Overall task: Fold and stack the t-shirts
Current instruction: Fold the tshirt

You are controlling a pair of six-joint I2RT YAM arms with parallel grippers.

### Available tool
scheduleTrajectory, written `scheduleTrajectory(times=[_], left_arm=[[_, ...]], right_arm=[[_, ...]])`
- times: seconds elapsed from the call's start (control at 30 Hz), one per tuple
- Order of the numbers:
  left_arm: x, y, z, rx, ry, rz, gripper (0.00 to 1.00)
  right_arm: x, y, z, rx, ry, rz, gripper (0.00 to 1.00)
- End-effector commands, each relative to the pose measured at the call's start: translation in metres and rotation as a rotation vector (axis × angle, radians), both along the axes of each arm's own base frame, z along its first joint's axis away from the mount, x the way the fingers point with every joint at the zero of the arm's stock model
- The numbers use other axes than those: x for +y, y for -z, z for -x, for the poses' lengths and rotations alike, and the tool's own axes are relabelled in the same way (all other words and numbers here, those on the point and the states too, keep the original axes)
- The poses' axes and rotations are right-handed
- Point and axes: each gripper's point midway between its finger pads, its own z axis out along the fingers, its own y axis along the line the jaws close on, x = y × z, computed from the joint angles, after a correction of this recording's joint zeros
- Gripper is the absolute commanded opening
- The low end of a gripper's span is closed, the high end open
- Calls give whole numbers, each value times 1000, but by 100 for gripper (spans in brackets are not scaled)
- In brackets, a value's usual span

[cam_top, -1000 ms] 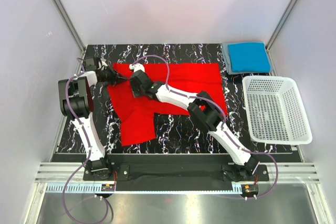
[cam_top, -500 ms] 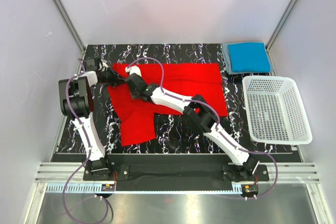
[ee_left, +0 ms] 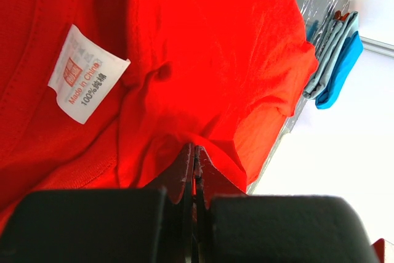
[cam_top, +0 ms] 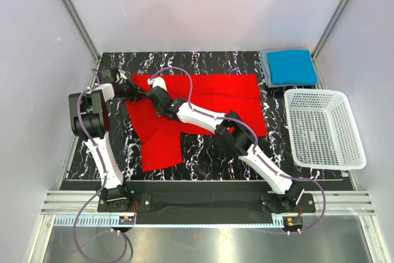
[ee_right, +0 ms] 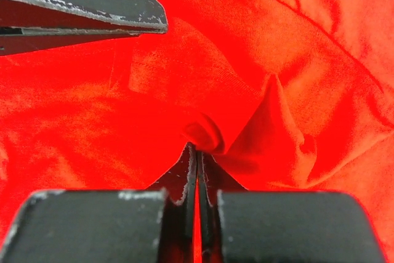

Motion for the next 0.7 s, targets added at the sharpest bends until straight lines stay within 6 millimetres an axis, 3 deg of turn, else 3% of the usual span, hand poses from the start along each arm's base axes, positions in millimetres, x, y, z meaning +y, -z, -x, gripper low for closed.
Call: scheduleTrajectory(times=[0.0,0.1,0.3,0.43,0.47,0.53,0.6,0.63,0.67], left_arm=[[-1,-11,-5,-29,10,11,0],[-1,-19,-5,-39,-3,13,0],[-1,-32,-1,-42,-9,5,0],[0,-42,4,-54,-14,-9,0],[0,-42,5,-52,-13,-13,0],[1,-44,11,-42,2,-33,0],[3,-43,18,-13,5,-53,0],[4,-44,21,-18,13,-68,0],[4,-43,26,-2,17,-77,0]], right_arm=[[3,-37,-1,-59,-8,-30,0],[4,-59,1,-83,-43,-49,0],[6,-77,10,-84,-86,-82,0],[-2,-78,16,-77,-92,-82,0],[-3,-90,18,-91,-94,-92,0],[-12,-88,20,-96,-92,-75,0],[-16,-105,21,-122,-102,-84,0],[-20,-99,26,-115,-117,-66,0],[-21,-111,28,-136,-139,-77,0]])
